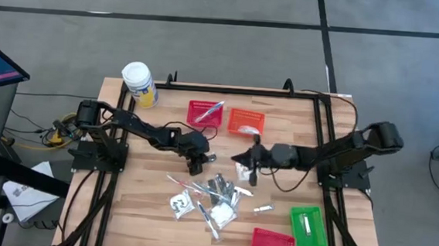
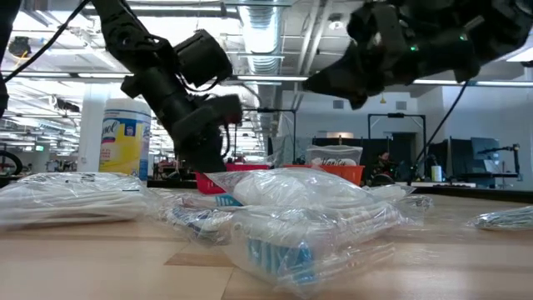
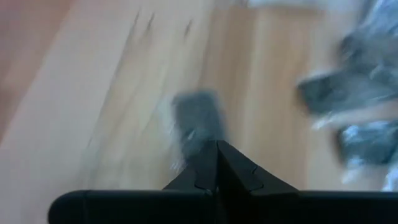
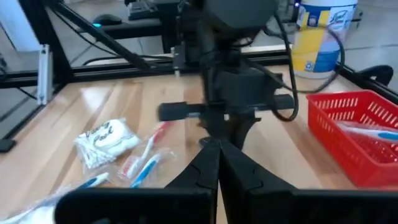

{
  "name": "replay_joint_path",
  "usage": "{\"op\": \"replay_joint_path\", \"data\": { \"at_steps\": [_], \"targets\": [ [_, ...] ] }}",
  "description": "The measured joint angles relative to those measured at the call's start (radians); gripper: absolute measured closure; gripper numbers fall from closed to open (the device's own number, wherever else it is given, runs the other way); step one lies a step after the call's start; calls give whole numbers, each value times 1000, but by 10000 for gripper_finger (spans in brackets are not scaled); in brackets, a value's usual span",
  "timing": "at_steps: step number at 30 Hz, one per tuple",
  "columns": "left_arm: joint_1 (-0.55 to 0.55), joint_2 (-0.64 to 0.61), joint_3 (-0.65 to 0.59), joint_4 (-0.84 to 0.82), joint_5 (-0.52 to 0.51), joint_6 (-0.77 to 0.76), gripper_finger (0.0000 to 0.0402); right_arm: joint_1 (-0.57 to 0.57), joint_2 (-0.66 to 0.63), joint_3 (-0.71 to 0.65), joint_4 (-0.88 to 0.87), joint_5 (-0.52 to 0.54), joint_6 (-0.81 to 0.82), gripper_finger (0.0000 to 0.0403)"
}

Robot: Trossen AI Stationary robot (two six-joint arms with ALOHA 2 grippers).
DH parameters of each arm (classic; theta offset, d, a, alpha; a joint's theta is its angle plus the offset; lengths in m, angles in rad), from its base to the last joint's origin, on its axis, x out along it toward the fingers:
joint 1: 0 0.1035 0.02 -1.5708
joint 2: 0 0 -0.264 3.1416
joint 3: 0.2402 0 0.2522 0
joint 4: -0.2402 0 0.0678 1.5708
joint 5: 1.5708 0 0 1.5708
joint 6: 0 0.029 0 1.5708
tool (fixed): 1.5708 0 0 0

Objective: Pick & Place Travel size toiletries
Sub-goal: Put the black hair comb into the bottom red bin

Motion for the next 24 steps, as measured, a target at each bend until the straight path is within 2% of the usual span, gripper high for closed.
{"op": "replay_joint_path", "data": {
  "at_steps": [7,15,20,24],
  "targets": [
    [0,20,25,9,-7,9,401,-7,-25,-25,-11,-4,14,402],
    [-16,179,161,38,22,61,401,-21,34,0,-20,-6,22,403],
    [-58,140,171,-12,14,94,401,-19,28,3,-46,-7,22,403],
    [-100,62,162,-27,-9,110,401,-20,28,3,-59,-7,22,403]
  ]
}}
